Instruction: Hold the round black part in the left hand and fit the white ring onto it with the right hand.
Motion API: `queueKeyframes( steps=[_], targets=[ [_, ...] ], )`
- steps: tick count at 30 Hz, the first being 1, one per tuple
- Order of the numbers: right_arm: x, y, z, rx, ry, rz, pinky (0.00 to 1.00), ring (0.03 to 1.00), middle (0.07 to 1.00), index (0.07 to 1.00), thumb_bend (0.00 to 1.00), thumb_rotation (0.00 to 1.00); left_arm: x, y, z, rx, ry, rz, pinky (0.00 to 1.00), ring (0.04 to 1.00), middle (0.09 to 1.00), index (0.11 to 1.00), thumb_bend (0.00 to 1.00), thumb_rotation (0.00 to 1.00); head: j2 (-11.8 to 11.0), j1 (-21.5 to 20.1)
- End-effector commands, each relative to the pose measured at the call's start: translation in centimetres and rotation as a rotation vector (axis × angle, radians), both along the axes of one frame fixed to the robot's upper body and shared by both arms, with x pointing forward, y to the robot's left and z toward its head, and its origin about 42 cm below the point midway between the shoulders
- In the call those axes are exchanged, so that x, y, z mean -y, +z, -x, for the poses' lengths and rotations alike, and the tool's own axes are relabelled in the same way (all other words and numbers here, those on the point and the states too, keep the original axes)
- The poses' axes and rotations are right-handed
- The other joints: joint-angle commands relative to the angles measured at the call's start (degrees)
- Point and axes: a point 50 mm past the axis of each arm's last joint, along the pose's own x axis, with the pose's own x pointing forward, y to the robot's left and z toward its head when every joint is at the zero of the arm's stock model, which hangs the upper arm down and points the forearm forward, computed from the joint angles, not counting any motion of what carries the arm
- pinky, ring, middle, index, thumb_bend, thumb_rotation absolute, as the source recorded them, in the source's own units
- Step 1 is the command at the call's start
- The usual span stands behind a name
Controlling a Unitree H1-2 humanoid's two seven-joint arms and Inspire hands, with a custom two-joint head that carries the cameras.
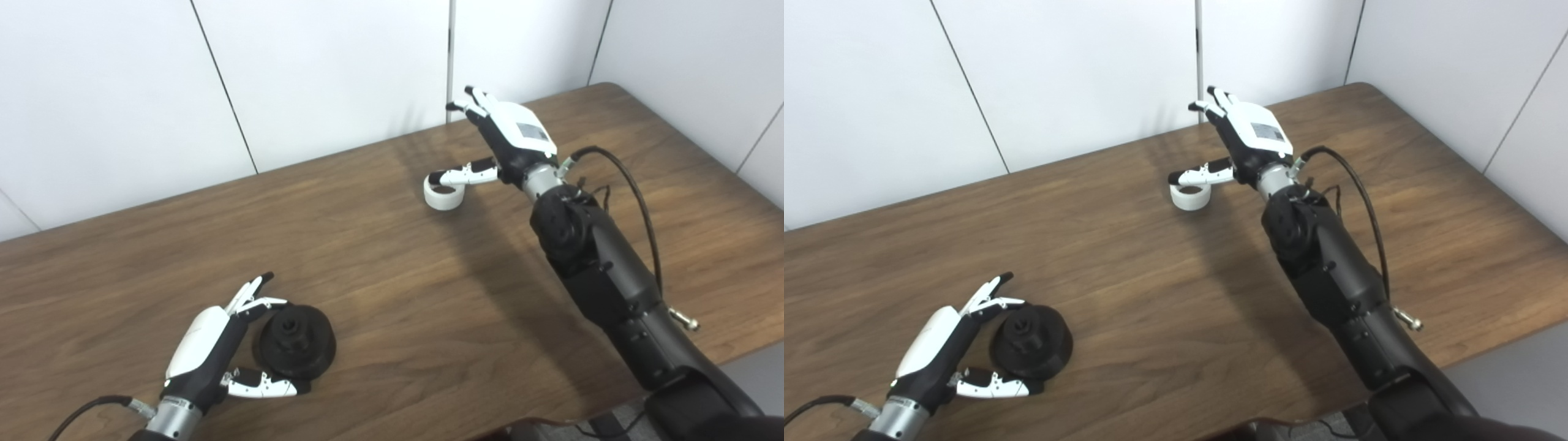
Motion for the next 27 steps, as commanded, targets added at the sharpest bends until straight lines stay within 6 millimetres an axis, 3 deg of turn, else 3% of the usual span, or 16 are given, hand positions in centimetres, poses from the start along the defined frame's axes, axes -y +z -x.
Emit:
queueKeyframes(
  steps=[1, 8, 19, 27],
  targets=[
    [0.3, 2.7, -1.3, 0.031, -0.003, 0.023, 0.92, 1.0, 1.0, 0.906, 0.97, 0.58, -0.1, 0.7, -0.4, 0.036, -0.007, -0.01, 0.93, 1.0, 1.0, 0.676, 0.93, 0.26, 0.2, 0.1],
    [0.5, 1.4, -1.9, -0.029, -0.013, 0.022, 0.9, 1.0, 1.0, 0.911, 1.0, 0.62, -0.1, 0.5, -0.2, 0.031, -0.006, -0.028, 0.94, 1.0, 1.0, 0.681, 0.93, 0.29, 0.7, 0.7],
    [0.9, 0.0, -2.1, -0.132, -0.014, 0.055, 0.97, 1.0, 1.0, 0.943, 1.0, 0.65, 0.2, 0.1, -0.1, 0.031, -0.022, -0.049, 0.96, 1.0, 1.0, 0.679, 0.94, 0.3, 0.8, 1.3],
    [1.0, -0.6, -2.7, -0.216, -0.018, 0.089, 0.99, 1.0, 1.0, 0.932, 1.0, 0.58, 0.2, 0.0, 0.1, 0.032, -0.026, -0.041, 0.97, 1.0, 1.0, 0.678, 0.94, 0.31, 0.9, 1.4]
  ],
)
